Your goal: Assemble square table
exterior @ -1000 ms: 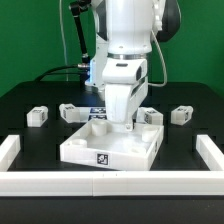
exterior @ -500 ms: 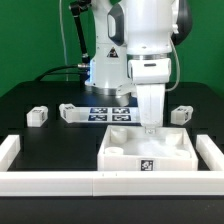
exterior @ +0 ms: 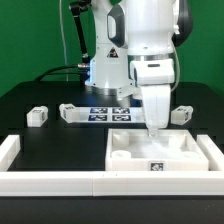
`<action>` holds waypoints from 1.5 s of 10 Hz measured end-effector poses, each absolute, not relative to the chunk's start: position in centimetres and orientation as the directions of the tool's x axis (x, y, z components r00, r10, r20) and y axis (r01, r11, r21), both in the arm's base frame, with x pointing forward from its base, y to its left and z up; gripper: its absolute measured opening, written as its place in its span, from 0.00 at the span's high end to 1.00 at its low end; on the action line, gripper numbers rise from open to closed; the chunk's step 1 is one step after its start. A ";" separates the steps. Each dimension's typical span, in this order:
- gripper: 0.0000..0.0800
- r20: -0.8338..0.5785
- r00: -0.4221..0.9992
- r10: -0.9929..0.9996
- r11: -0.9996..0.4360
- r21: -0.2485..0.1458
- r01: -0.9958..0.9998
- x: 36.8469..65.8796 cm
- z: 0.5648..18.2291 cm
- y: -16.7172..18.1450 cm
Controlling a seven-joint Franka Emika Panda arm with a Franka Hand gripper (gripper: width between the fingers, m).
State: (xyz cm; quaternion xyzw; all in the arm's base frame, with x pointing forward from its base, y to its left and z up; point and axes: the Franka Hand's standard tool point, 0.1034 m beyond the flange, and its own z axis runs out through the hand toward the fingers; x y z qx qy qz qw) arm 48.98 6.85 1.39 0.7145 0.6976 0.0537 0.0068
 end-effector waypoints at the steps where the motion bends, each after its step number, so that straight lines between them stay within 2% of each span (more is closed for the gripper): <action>1: 0.93 0.069 0.010 0.998 -0.016 0.085 0.996 49.3 1.4 7.5; 3: 0.93 0.053 0.018 0.998 -0.022 0.072 0.997 49.3 1.4 7.6; 7: 0.93 0.053 0.018 0.998 -0.022 0.072 0.997 49.3 1.4 7.6; 8: 0.74 0.053 0.018 0.998 -0.022 0.072 0.997 49.3 1.4 7.6; 9: 0.50 0.053 0.018 0.998 -0.022 0.072 0.997 49.3 1.4 7.6; 10: 0.50 0.053 0.018 0.998 -0.022 0.072 0.997 49.3 1.4 7.6; 11: 0.32 0.053 0.018 0.998 -0.022 0.072 0.997 49.3 1.4 7.6; 12: 0.23 0.053 0.018 0.998 -0.022 0.072 0.997 49.3 1.4 7.6; 13: 0.20 0.052 0.020 0.998 -0.024 0.070 0.997 49.3 1.3 7.5; 15: 0.19 0.056 0.031 0.998 -0.035 0.070 0.997 49.6 1.1 7.9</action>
Offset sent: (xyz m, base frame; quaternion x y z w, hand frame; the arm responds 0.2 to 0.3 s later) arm 0.0308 0.0246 -0.0092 -0.0211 -0.0078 0.0104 0.9997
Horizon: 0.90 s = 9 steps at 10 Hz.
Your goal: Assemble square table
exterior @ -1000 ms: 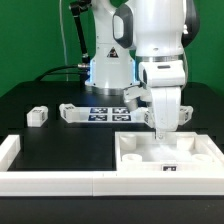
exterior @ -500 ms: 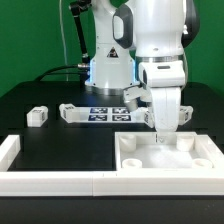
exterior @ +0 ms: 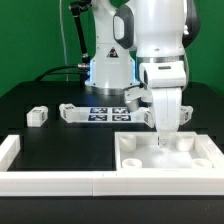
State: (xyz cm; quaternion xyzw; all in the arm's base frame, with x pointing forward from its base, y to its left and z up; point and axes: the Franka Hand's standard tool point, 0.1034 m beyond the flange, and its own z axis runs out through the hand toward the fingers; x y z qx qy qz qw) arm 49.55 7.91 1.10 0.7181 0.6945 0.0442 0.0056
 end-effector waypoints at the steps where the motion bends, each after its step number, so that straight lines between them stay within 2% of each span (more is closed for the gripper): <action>1: 0.19 0.056 0.033 0.998 -0.037 0.069 0.997 49.5 1.1 7.8; 4: 0.19 0.056 0.048 0.997 -0.052 0.068 0.996 49.5 1.2 7.8; 6: 0.19 0.058 0.150 0.987 -0.155 0.085 0.984 49.0 3.5 8.9; 7: 0.19 0.058 0.216 0.975 -0.220 0.081 0.972 48.1 4.5 9.8; 8: 0.19 0.045 0.345 0.938 -0.347 0.073 0.935 48.1 6.6 10.8; 9: 0.19 0.033 0.499 0.866 -0.500 0.056 0.864 47.5 7.6 12.0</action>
Offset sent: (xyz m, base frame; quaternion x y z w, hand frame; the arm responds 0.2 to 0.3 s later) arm 0.0000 0.0000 0.0000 0.0000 0.0000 0.0000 1.0000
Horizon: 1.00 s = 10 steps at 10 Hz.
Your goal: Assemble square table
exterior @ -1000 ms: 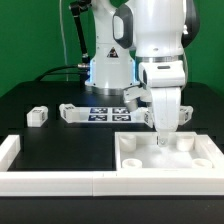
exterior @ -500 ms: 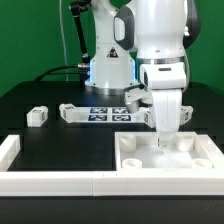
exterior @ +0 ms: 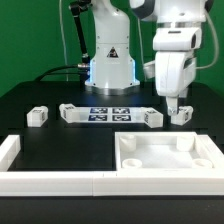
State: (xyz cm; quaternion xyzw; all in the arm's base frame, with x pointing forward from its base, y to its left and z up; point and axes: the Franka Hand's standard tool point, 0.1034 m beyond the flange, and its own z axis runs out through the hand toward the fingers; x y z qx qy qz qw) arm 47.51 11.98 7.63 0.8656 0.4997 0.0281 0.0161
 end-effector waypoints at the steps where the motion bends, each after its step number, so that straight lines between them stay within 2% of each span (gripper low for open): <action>1: 0.19 0.029 0.574 0.819 -0.574 0.051 0.817 47.1 8.0 13.0; 2: 0.19 0.058 0.631 0.774 -0.634 0.055 0.772 46.8 7.7 13.5; 6: 0.19 0.063 0.842 0.536 -0.844 0.018 0.536 46.2 7.5 13.8; 7: 0.19 0.042 0.910 0.413 -0.911 0.004 0.413 44.9 7.4 14.1; 8: 0.19 0.032 0.947 0.318 -0.948 -0.005 0.319 44.9 8.3 14.0; 9: 0.19 0.021 0.982 0.188 -0.982 -0.013 0.189 43.3 8.4 14.2; 10: 0.19 -0.010 0.999 -0.046 -0.998 -0.033 -0.046 42.0 8.2 14.5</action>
Offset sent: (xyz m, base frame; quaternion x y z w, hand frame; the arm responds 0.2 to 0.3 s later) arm 0.0000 0.0000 0.0000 0.0000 0.0000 0.1938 0.9810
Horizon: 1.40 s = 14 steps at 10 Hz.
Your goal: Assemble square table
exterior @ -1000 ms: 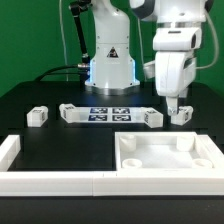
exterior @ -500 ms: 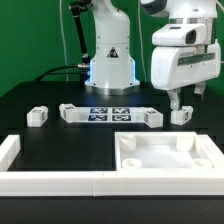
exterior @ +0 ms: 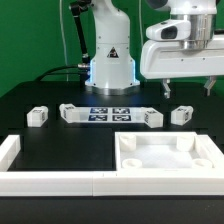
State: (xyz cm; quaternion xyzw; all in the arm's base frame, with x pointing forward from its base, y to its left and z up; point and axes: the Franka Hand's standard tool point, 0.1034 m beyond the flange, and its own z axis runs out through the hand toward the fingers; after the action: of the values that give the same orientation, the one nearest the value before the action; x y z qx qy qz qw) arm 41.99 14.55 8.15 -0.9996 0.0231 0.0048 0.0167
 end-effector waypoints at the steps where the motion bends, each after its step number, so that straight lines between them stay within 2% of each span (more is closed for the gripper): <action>1: 0.19 -0.011 0.996 -0.083 -0.996 -0.038 -0.084 42.1 8.2 14.7; 4: 0.19 -0.033 0.942 -0.333 -0.941 -0.047 -0.334 41.9 8.0 15.0; 5: 0.19 -0.053 0.891 -0.452 -0.888 -0.069 -0.455 41.3 7.1 14.7; 7: 0.19 -0.065 0.752 -0.656 -0.744 -0.111 -0.659 39.6 4.2 13.5; 8: 0.19 -0.058 0.719 -0.693 -0.709 -0.128 -0.694 39.6 3.4 12.6; 11: 0.19 -0.084 0.740 -0.668 -0.730 -0.119 -0.673 39.4 3.4 12.7; 12: 0.19 -0.149 0.743 -0.652 -0.736 -0.109 -0.668 39.0 3.7 12.3; 14: 0.19 -0.376 0.710 -0.596 -0.746 -0.069 -0.663 38.4 4.6 12.5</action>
Offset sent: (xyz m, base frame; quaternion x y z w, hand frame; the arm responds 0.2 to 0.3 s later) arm 0.0000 0.0000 0.0000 0.0000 0.0000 0.1938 0.9810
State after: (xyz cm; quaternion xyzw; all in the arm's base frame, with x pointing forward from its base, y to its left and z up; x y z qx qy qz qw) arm 38.36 12.49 4.60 -0.9192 0.3423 0.1673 0.1001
